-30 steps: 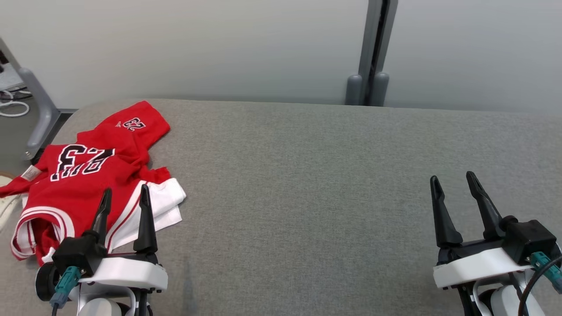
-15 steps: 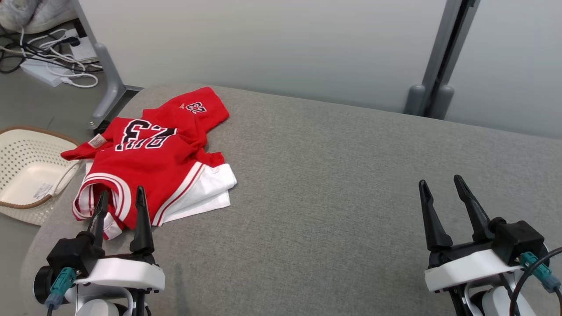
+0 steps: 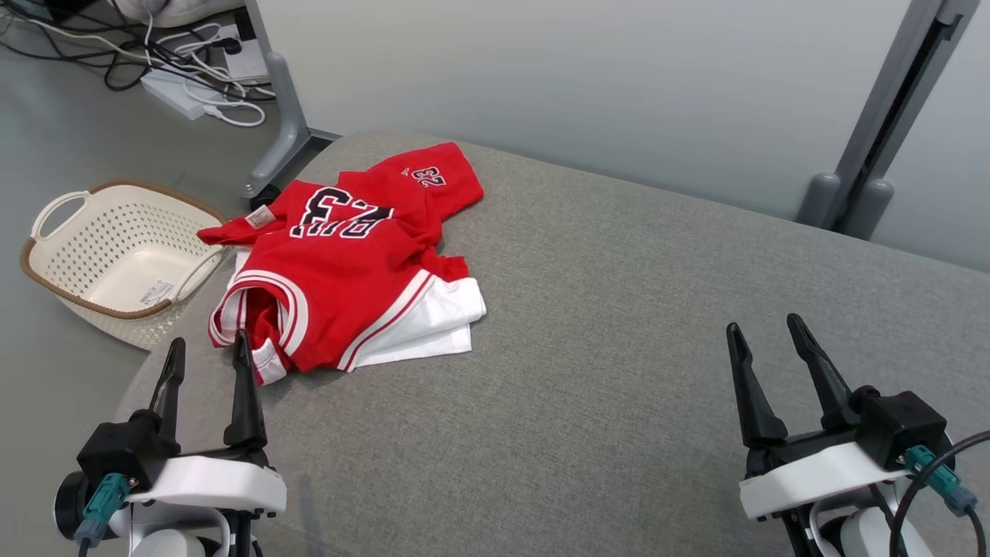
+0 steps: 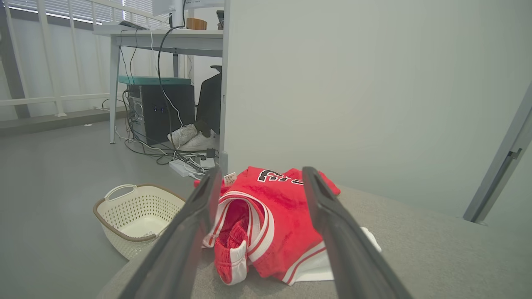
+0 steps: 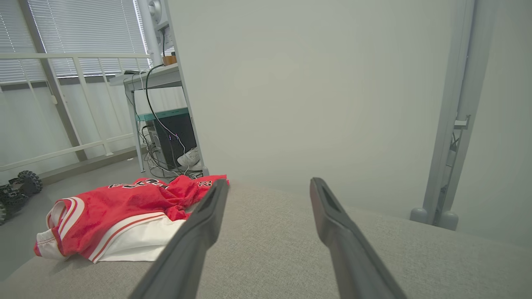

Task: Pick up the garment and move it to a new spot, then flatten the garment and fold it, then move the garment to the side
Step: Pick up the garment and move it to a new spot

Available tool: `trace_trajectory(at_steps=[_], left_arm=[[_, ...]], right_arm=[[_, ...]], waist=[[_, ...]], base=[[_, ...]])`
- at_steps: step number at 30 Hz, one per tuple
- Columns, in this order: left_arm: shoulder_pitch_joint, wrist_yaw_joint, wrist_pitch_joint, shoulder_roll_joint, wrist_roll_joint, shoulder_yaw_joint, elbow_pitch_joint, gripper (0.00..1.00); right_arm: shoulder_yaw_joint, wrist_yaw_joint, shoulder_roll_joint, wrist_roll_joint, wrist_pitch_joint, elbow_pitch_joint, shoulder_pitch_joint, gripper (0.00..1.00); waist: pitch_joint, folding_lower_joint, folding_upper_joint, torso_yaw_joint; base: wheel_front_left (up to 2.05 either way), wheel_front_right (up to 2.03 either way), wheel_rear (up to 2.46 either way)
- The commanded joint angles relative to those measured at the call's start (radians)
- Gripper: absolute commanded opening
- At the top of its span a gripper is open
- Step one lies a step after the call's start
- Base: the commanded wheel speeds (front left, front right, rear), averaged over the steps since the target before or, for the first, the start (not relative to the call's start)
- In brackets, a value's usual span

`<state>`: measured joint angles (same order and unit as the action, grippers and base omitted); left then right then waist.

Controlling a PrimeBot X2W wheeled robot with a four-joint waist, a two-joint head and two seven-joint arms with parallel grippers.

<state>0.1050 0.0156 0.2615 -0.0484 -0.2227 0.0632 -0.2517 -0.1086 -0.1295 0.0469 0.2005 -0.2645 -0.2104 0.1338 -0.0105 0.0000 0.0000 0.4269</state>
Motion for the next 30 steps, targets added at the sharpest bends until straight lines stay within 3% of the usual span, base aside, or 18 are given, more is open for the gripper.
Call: trace_trajectory(at_steps=[1, 21, 30], left_arm=[[-0.015, 0.000, 0.003, -0.004, 0.000, 0.003, 0.001, 1.00], [0.003, 0.021, 0.003, -0.004, 0.021, 0.034, -0.017, 1.00], [0.137, 0.064, -0.044, -0.061, -0.018, 0.064, -0.120, 1.00]], right_arm=[[-0.002, -0.002, 0.006, 0.005, -0.002, -0.004, -0.003, 1.00], [-0.024, -0.002, 0.006, 0.032, -0.002, -0.016, -0.012, 1.00], [-0.034, -0.002, 0.007, 0.039, -0.002, -0.015, 0.012, 1.00]], waist=[[0.002, 0.0000, 0.0000, 0.015], [0.029, 0.0000, 0.0000, 0.030], [0.001, 0.0000, 0.0000, -0.003]], base=[[0.00, 0.00, 0.00], [0.00, 0.00, 0.00], [0.00, 0.00, 0.00]])
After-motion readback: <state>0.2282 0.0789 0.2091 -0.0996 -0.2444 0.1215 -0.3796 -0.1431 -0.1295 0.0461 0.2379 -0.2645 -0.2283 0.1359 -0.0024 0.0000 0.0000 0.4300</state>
